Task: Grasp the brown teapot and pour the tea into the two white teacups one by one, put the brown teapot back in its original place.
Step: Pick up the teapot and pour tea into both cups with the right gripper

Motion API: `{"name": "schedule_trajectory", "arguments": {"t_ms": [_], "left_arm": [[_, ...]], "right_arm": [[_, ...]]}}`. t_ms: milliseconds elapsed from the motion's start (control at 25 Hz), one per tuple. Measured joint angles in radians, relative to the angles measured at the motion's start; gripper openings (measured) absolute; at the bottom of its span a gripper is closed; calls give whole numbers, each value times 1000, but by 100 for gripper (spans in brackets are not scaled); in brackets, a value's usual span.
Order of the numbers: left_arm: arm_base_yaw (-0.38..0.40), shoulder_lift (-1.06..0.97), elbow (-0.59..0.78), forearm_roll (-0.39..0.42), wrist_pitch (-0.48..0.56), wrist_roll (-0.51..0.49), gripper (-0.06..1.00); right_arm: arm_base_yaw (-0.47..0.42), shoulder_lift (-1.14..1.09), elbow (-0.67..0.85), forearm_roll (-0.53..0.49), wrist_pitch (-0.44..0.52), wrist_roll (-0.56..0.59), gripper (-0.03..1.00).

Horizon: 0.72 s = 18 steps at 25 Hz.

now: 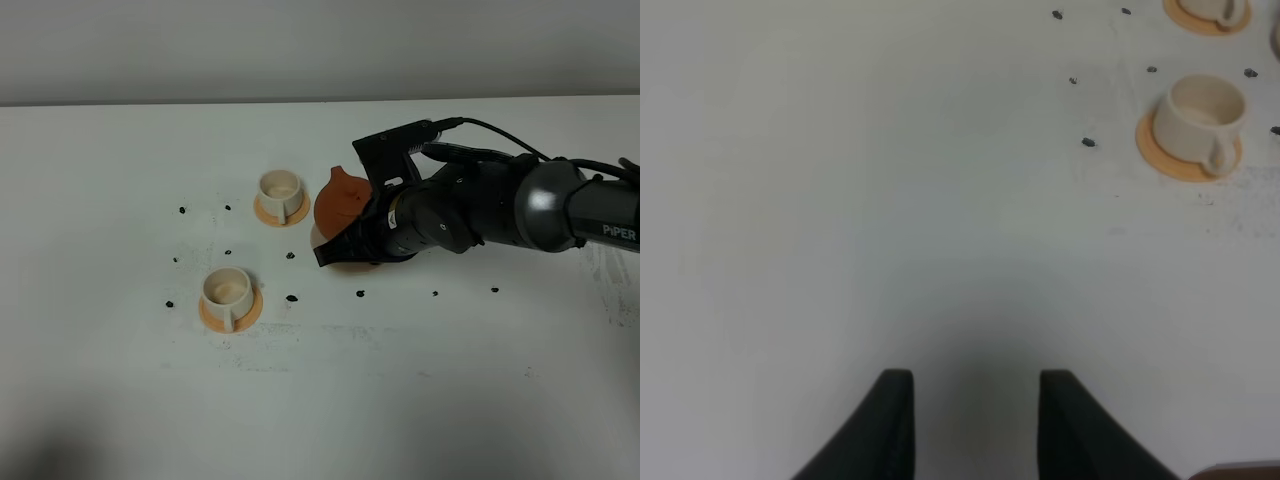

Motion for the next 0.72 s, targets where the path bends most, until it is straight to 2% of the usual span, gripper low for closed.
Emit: {"name": "schedule_trajectory", "arguments": {"t_ms": [360, 720], "left_arm": [[0, 0, 0, 0, 0, 0, 29], [0, 0, 0, 0, 0, 0, 29]], "right_arm": [[0, -31, 1, -21, -5, -11, 9], [45, -32, 0, -22, -51, -129, 9]]}}
